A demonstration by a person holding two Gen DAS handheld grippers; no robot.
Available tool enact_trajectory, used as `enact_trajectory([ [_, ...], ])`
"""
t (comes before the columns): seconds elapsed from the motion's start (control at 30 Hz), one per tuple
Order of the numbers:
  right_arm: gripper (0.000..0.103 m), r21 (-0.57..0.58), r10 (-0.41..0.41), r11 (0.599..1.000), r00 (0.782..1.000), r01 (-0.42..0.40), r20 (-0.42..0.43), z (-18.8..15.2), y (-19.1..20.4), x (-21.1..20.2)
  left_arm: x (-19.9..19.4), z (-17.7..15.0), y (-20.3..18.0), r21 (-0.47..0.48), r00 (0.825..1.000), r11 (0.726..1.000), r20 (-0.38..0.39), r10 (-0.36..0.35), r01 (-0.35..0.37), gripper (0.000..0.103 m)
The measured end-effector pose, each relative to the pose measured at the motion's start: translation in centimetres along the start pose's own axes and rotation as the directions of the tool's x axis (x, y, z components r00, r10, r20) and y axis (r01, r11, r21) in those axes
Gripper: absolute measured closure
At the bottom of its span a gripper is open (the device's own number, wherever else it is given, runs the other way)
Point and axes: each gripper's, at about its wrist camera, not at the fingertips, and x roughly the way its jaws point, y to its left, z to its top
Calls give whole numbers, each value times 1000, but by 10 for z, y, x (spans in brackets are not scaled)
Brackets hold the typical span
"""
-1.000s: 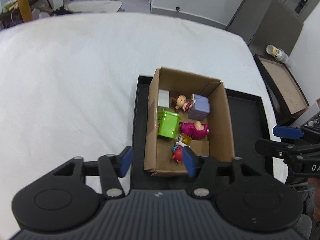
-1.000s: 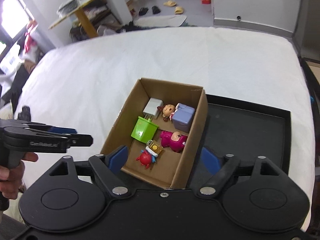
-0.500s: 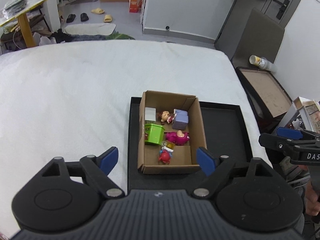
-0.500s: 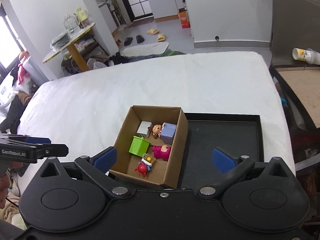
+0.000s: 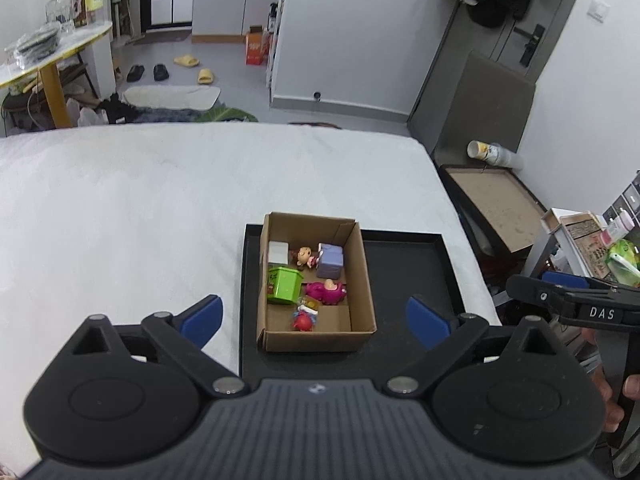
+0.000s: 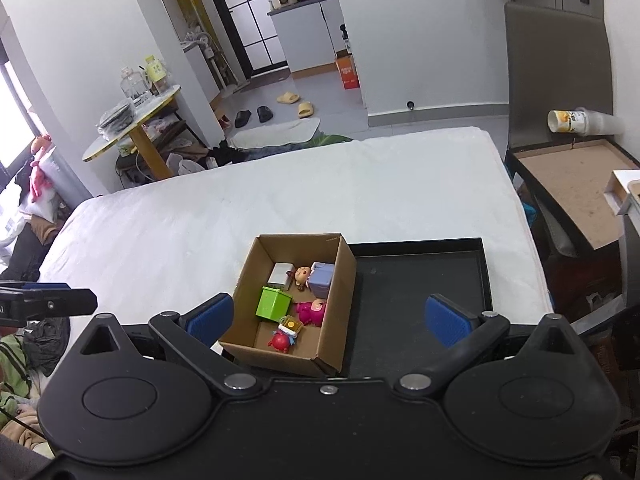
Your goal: Organize rigid objects
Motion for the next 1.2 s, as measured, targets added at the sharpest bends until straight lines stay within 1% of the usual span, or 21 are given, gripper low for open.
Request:
enact_trajectory([
  [0.13,0,8,-4,1000,1000,4,6,-5,1,-10,-13,-6,-5,0,1000,1000,14,-15,15,4],
  [0.27,0,16,8,1000,1000,-8,-10,-8,3,-18,-27,-15,-11,4,999,1000,30,-28,27,4],
  [0.4,0,-14,-6,1000,1000,6,7,-14,11,-32,-40,-27,-20,31,999,999,35,-40,39,4],
  [0.5,0,-12,-13,1000,1000,14,19,-19,15,-44,-51,-36,-27,59,998,998,43,-34,32,4],
  [0.63,0,-6,-14,1000,999,14,52,-30,20,-61,-65,-49,-34,61,994,997,98,-45,39,4],
  [0.73,0,10,-32,999,997,32,65,-38,22,-70,-69,-58,-36,26,993,998,103,-63,61,4],
  [0.77,0,11,-37,999,997,36,67,-40,23,-73,-71,-62,-36,15,991,998,116,-67,66,4],
  [0.87,0,15,-54,998,995,53,80,-46,27,-81,-80,-69,-42,34,984,998,169,-61,56,3],
  [0.9,0,17,-62,998,995,60,81,-48,28,-83,-80,-69,-45,52,984,997,167,-69,61,3],
  [0.97,0,9,-69,998,994,69,89,-51,31,-88,-82,-74,-48,61,981,997,187,-53,42,1],
  [1.0,0,7,-71,997,993,71,98,-54,32,-91,-81,-76,-51,78,983,996,173,-53,40,1],
  [1.1,0,2,-80,997,991,80,104,-60,35,-96,-82,-86,-57,98,984,995,169,-50,34,1],
  [1.17,0,-3,-85,996,990,86,109,-64,38,-100,-85,-94,-56,92,984,995,169,-60,45,0],
  [1.2,0,-5,-84,996,990,85,114,-66,39,-102,-86,-97,-57,92,983,995,175,-55,39,0],
])
